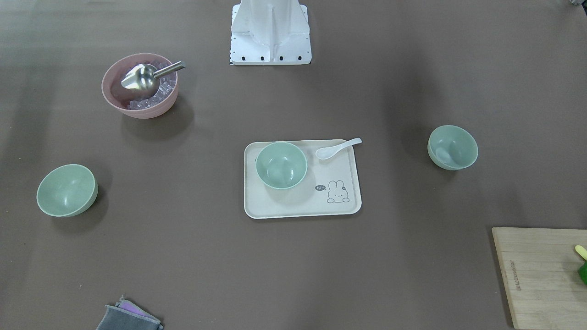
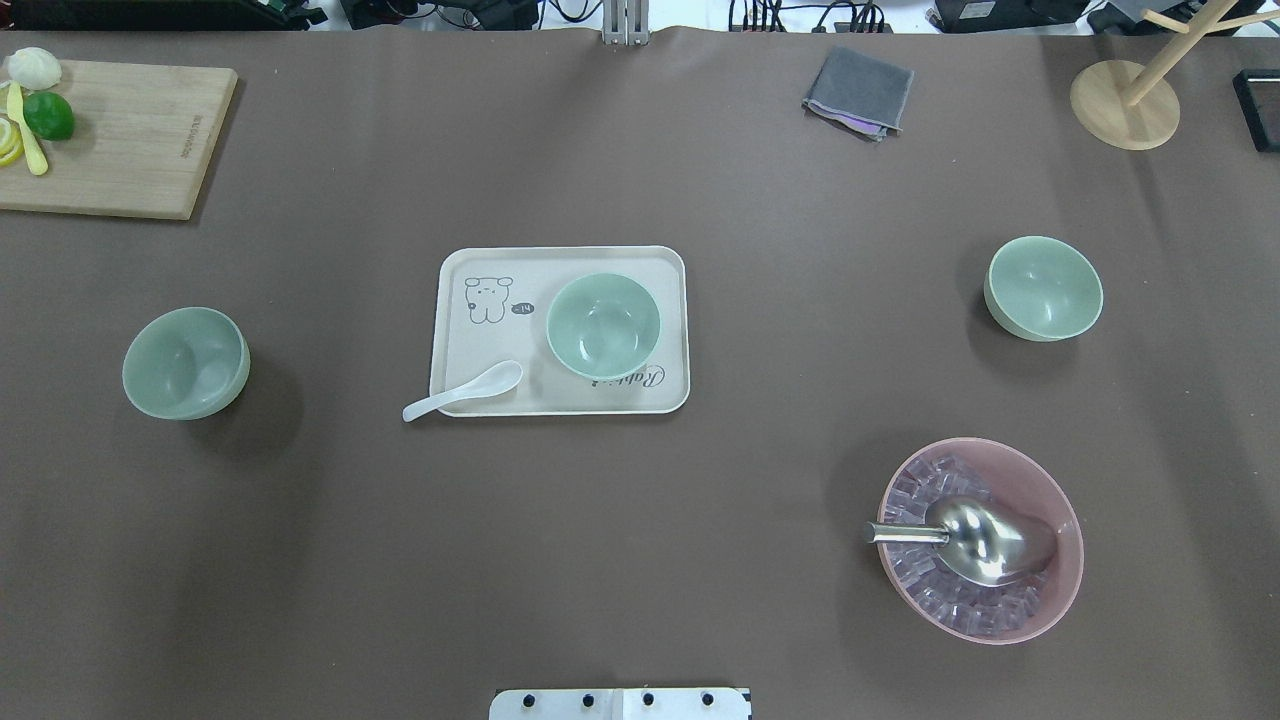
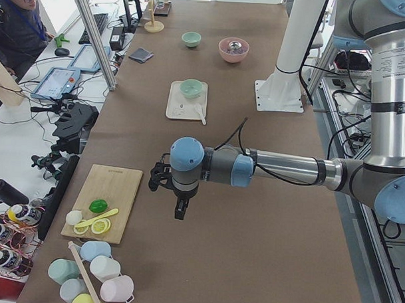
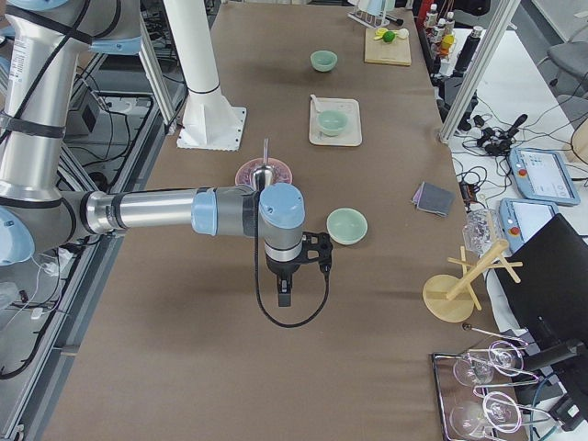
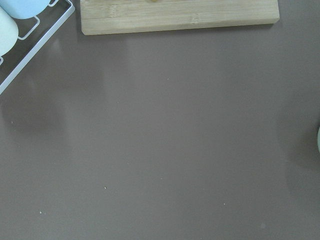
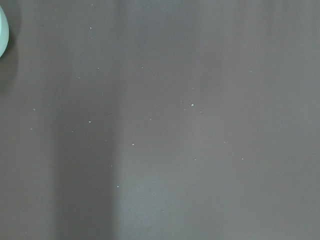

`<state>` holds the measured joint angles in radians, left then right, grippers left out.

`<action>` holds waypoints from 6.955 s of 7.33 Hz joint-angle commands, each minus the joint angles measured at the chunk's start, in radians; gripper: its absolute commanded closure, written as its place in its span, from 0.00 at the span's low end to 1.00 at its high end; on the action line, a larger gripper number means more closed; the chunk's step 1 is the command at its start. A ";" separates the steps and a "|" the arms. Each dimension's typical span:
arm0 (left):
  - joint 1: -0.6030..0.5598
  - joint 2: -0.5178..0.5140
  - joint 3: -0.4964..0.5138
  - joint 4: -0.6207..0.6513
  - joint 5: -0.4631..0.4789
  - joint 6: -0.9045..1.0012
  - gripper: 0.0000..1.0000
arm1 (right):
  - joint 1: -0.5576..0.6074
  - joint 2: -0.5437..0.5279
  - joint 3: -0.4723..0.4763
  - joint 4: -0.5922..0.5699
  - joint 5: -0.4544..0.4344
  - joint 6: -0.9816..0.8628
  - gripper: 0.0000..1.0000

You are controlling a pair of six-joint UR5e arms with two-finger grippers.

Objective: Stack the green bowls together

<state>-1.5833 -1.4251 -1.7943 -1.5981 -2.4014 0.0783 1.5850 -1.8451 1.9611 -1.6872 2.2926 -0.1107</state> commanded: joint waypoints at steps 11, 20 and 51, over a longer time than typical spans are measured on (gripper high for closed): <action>-0.001 -0.023 0.019 -0.283 0.007 -0.011 0.02 | -0.016 0.027 0.004 0.250 0.039 0.014 0.00; 0.182 -0.146 0.076 -0.496 0.016 -0.388 0.02 | -0.168 0.193 -0.062 0.382 0.027 0.519 0.00; 0.640 -0.106 0.125 -0.635 0.251 -0.856 0.81 | -0.355 0.222 -0.085 0.458 -0.119 0.730 0.01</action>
<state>-0.9436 -1.5318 -1.6696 -2.2347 -2.1507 -0.7796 1.2303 -1.6228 1.8759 -1.2287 2.1737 0.6197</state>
